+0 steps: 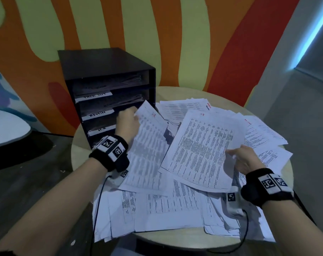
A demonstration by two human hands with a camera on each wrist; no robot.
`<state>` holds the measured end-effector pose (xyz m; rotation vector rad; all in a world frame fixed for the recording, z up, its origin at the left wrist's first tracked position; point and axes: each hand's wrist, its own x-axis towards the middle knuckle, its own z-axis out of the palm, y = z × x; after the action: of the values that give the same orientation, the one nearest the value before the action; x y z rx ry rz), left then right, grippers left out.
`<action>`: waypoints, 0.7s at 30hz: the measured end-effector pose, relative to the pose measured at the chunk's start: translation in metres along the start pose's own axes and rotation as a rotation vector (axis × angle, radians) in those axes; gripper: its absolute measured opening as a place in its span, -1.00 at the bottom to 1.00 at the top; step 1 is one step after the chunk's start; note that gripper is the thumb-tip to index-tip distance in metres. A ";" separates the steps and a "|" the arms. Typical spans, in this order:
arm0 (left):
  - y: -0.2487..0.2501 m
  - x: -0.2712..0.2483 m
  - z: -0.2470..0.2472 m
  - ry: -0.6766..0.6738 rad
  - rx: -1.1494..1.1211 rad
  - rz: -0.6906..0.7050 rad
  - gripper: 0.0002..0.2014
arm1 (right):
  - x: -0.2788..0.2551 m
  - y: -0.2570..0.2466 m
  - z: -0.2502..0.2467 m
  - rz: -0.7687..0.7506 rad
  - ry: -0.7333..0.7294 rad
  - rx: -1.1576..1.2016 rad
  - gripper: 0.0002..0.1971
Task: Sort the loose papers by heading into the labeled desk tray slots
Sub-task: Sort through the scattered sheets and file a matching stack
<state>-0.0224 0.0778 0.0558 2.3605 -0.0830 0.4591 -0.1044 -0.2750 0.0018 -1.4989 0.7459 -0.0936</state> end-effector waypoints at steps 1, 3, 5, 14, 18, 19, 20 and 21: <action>0.001 0.002 -0.009 0.049 0.008 0.028 -0.82 | 0.000 -0.001 0.002 -0.011 0.015 -0.018 -0.69; 0.004 0.006 -0.028 0.153 0.014 0.085 -0.81 | -0.002 -0.003 0.006 -0.026 0.030 -0.052 -0.72; 0.011 0.008 -0.048 0.275 -0.030 0.153 -0.84 | -0.004 -0.004 0.010 -0.049 0.028 -0.085 -0.73; 0.042 0.009 -0.063 0.238 -0.610 0.091 -0.88 | -0.027 -0.023 0.029 -0.176 -0.079 -0.013 -0.87; 0.039 0.010 -0.024 0.093 -0.667 -0.063 -0.86 | -0.038 -0.036 0.036 -0.230 -0.208 0.067 -0.74; 0.038 0.010 -0.012 0.050 -0.659 -0.095 -0.85 | -0.042 -0.039 0.038 -0.247 -0.250 0.074 -0.75; 0.037 0.010 -0.001 0.010 -0.656 -0.130 -0.85 | -0.046 -0.042 0.041 -0.262 -0.284 0.082 -0.76; 0.036 0.008 0.009 -0.028 -0.662 -0.167 -0.85 | -0.049 -0.044 0.044 -0.274 -0.302 0.095 -0.77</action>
<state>-0.0191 0.0458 0.0761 1.7058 -0.0409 0.2624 -0.1038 -0.2184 0.0563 -1.4755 0.2885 -0.1048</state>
